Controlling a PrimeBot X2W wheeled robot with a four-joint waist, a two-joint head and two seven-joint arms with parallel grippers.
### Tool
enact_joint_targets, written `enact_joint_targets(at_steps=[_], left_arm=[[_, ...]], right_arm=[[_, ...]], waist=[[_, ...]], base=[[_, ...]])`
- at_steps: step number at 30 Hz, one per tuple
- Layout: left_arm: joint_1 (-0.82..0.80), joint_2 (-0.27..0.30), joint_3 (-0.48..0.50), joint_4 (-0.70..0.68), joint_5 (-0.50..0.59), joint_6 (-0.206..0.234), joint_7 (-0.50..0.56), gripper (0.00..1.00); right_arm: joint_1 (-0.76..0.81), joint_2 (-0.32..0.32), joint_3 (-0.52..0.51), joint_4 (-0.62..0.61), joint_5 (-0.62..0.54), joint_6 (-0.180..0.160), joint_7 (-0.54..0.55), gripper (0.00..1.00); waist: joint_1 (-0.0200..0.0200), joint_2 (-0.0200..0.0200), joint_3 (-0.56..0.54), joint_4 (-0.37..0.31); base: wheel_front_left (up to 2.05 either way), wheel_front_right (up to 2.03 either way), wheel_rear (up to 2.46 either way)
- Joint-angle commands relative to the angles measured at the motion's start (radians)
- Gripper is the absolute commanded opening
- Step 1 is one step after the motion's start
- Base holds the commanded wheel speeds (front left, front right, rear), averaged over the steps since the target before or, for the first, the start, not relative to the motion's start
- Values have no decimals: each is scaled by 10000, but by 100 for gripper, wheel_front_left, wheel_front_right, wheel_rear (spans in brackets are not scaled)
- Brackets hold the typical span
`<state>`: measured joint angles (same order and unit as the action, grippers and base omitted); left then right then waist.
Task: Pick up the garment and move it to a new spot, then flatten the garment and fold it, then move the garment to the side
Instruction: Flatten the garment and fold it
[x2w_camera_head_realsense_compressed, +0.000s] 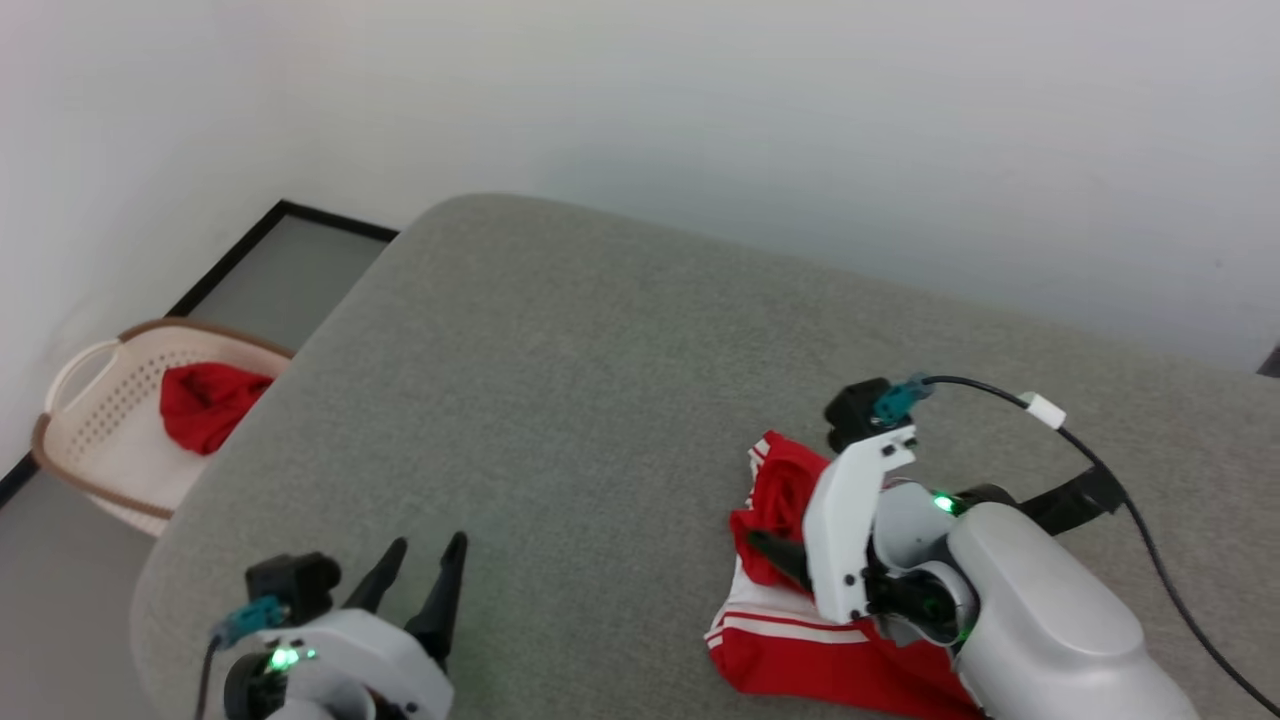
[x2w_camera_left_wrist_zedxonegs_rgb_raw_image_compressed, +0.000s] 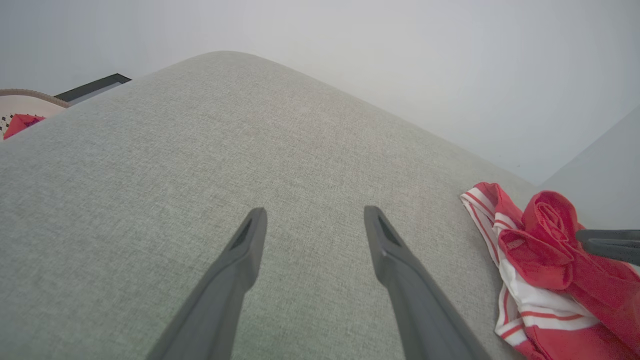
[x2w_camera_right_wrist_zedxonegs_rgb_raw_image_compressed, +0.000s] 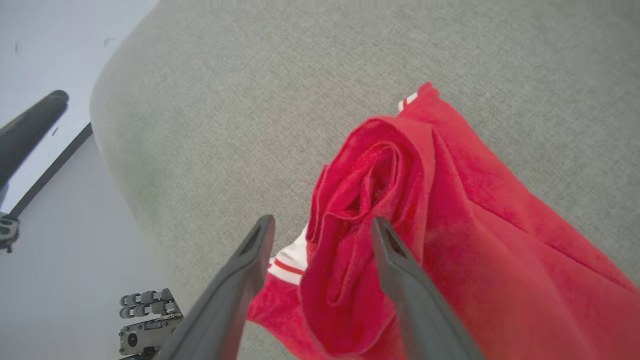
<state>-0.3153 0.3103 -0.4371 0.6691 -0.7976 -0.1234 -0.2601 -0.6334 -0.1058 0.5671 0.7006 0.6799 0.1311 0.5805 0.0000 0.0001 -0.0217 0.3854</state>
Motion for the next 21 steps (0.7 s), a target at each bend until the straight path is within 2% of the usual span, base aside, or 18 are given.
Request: enact_joint_targets(at_steps=[1, 5, 8, 9, 10, 15, 21], left_arm=[[184, 101, 66, 82, 60, -50, -46, 100], [328, 259, 297, 36, 37, -61, -45, 100], [573, 347, 634, -91, 73, -71, -47, 100], [715, 423, 854, -225, 172, -73, -48, 100], [715, 423, 854, -225, 172, -73, -48, 100], [1103, 447, 1479, -645, 602, 3, -48, 100], [1436, 369, 2252, -1266, 1376, 195, -47, 100]], right_arm=[[-101, -134, 274, -266, 251, -5, -139, 100], [-72, -537, 747, -1048, 577, -5, -465, 100], [113, -1199, 1269, -2135, 911, -5, -1001, 100], [302, -1765, 1492, -2915, 1043, -5, -1595, 100], [302, -1765, 1492, -2915, 1043, -5, -1595, 100], [737, -3107, 1590, -4104, 675, -6, -3706, 100], [1519, -4070, 1006, -4448, -269, -6, -6328, 100]], waist=[[0, -1, -217, -258], [0, -1, -330, -560], [0, -1, -394, -910], [0, -1, -426, -1153], [0, -1, -426, -1153], [0, -1, -432, -1763], [0, -1, -393, -2396]], base=[[0, 0, 0], [0, 0, 0], [0, 0, 0], [0, 0, 0], [0, 0, 0], [0, 0, 0], [0, 0, 0]])
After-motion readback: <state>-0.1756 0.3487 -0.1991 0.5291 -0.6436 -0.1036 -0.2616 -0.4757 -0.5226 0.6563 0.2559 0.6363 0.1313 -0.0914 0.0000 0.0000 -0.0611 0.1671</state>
